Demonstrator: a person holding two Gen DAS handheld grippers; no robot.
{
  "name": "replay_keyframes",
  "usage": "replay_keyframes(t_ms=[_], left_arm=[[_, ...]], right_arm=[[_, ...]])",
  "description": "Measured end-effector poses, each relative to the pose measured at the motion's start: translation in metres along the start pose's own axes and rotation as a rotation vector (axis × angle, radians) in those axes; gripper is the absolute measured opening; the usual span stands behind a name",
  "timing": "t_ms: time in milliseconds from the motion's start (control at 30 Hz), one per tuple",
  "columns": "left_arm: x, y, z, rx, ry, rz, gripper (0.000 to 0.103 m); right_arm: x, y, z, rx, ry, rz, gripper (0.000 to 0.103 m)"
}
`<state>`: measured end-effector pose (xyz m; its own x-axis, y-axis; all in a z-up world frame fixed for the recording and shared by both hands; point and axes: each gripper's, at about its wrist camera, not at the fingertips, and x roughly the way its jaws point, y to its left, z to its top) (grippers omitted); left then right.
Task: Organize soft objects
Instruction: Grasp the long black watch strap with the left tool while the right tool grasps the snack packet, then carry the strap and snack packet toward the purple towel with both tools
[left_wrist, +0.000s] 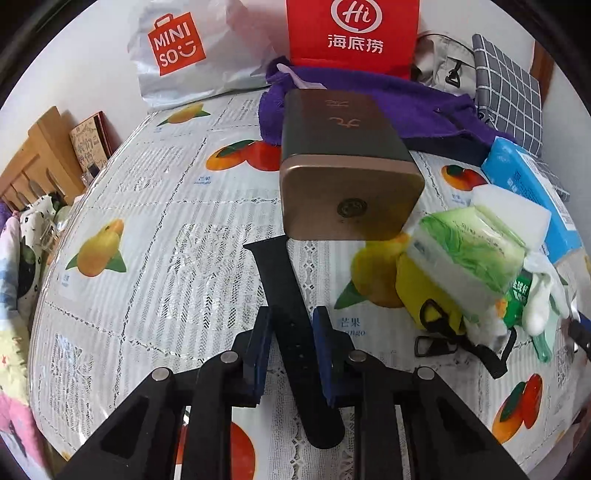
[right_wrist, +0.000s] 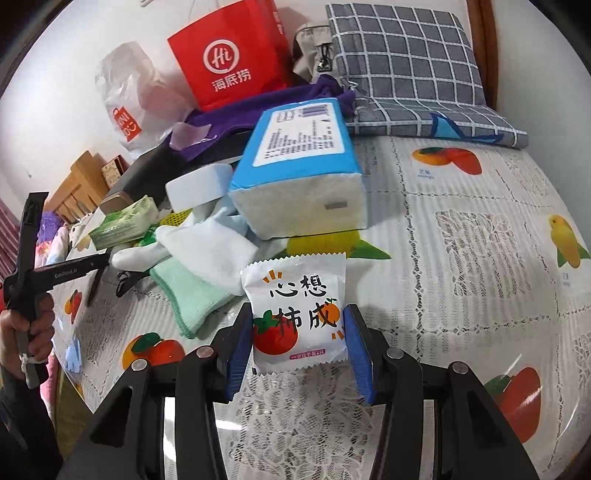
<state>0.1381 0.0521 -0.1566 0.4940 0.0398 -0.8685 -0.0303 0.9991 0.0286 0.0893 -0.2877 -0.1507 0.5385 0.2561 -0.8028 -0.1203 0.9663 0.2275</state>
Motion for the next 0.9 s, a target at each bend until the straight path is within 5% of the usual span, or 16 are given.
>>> replay_keyframes(t_ms=[133, 267, 567, 900], left_arm=[[-0.001, 0.006, -0.002, -0.042, 0.001, -0.043, 0.027], [0.001, -0.002, -0.003, -0.024, -0.012, -0.001, 0.029], [-0.008, 0.009, -0.005, -0.062, 0.004, -0.049, 0.02], [-0.046, 0.012, -0.004, -0.057, -0.072, 0.012, 0.02]], right_arm=[[0.002, -0.004, 0.0, 0.006, -0.002, 0.006, 0.048], [0.005, -0.001, 0.0, -0.008, -0.001, -0.005, 0.048], [-0.005, 0.012, 0.0, -0.055, -0.013, -0.023, 0.046], [-0.041, 0.022, 0.016, -0.048, -0.078, -0.031, 0.046]])
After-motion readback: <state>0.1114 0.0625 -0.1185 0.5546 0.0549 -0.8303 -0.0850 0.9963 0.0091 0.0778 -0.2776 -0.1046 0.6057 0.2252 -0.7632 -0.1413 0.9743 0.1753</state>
